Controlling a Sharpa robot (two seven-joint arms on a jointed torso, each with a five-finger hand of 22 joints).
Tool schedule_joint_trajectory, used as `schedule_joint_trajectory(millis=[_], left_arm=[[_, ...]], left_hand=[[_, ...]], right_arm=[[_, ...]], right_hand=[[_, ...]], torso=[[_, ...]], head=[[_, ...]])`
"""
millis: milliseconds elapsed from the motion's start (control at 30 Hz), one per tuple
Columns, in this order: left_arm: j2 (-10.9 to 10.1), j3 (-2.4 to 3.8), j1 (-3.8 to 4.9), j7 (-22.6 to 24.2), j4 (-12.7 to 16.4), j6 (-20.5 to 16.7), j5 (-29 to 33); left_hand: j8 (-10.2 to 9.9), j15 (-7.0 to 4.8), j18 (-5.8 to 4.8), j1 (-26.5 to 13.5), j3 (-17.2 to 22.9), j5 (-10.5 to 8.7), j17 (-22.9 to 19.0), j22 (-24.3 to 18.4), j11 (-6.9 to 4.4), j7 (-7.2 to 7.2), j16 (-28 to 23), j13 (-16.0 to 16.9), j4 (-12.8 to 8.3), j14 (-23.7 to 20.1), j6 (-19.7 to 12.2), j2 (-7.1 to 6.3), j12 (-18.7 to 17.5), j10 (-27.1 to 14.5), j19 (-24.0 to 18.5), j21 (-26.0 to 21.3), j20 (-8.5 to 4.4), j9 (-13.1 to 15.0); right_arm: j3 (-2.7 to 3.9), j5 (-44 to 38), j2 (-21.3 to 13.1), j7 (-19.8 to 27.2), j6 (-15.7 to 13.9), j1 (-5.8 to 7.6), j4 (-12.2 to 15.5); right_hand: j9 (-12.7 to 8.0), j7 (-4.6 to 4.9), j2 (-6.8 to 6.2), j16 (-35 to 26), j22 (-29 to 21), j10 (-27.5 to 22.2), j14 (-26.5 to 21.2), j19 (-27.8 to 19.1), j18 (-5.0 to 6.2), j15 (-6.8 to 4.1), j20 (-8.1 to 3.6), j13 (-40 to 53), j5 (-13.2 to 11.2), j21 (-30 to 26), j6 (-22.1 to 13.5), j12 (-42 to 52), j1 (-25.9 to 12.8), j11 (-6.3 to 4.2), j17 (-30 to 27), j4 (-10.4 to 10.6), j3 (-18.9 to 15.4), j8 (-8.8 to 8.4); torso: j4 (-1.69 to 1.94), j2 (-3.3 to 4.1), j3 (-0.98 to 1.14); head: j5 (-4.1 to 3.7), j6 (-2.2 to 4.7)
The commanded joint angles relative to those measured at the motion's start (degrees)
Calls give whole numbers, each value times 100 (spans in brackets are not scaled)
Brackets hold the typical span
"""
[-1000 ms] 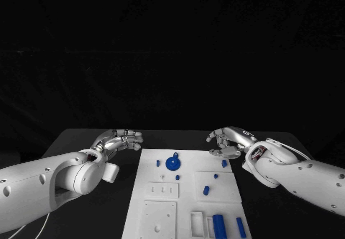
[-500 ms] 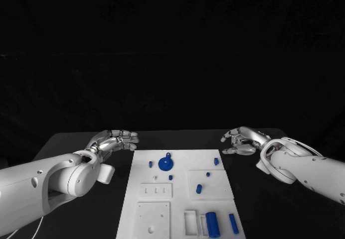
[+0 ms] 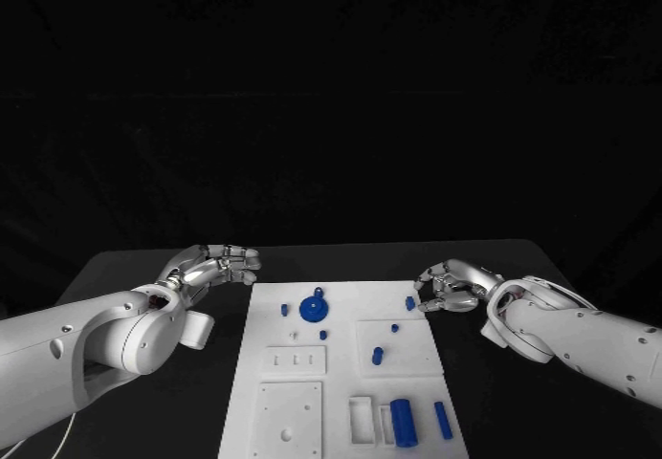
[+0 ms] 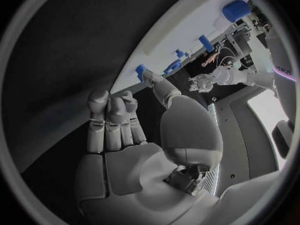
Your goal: Assemble the parts on the task board
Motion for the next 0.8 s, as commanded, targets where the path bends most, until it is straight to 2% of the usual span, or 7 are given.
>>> schedule_joint_trajectory(millis=[33,167,267,467,633,800], left_arm=[[-4,4,13,74,10,70,-79],[-9,4,13,75,9,75,-75],[-15,4,13,73,12,80,-75],[-20,4,13,71,5,80,-75],[-11,4,13,69,6,87,-75],[-14,4,13,65,2,88,-75]], left_hand=[[-39,-14,26,-55,-9,2,8,100,6,36,-36,-2,-31,14,28,4,-20,15,2,28,-35,-1],[-39,-14,26,-56,-10,1,8,100,6,36,-37,-2,-31,14,28,3,-21,14,2,28,-35,-1],[-40,-14,25,-56,-11,1,8,100,7,36,-37,-2,-33,13,28,0,-23,13,1,28,-35,-1],[-41,-13,25,-56,-11,1,9,100,8,37,-38,-3,-34,12,27,-1,-25,12,0,28,-34,-1],[-41,-13,25,-57,-11,1,9,100,9,37,-39,-3,-34,12,27,0,-27,12,0,28,-34,-1],[-42,-13,25,-57,-10,1,9,100,9,37,-40,-3,-34,12,27,1,-28,12,0,28,-34,-1]], right_arm=[[1,-46,33,89,220,-44,-4],[1,-51,72,92,271,-91,-20],[0,-74,86,95,294,-120,-25],[0,-72,183,97,271,-143,-98],[0,-72,257,85,255,-170,-139],[0,-75,291,80,257,-174,-155]], right_hand=[[-8,88,13,-27,109,-47,-34,-43,270,9,-6,7,19,-24,30,36,76,-4,6,10,-42,-17],[-8,88,14,-27,110,-48,-35,-44,270,9,-5,7,18,-24,30,36,81,-3,7,10,-45,-18],[-9,89,29,-30,110,-57,-41,-54,270,10,-3,7,28,-25,32,37,120,-3,10,8,-56,-19],[-11,91,72,-33,111,-66,-46,-63,270,13,6,7,34,-24,39,40,144,0,14,18,-80,-20],[-20,87,195,-34,106,-65,-41,-62,270,10,23,1,-270,-19,67,55,88,-4,27,37,-136,-23],[-29,83,265,-36,102,-62,-32,-56,270,6,24,-7,-453,-22,87,58,101,-7,33,50,-73,-29]], torso=[[6,-5,-14],[2,-4,-10],[3,-14,-16],[1,-13,-16],[6,-21,-16],[11,-19,-19]], head=[[3,-39],[10,-52],[16,-81],[16,-94],[14,-105],[18,-110]])
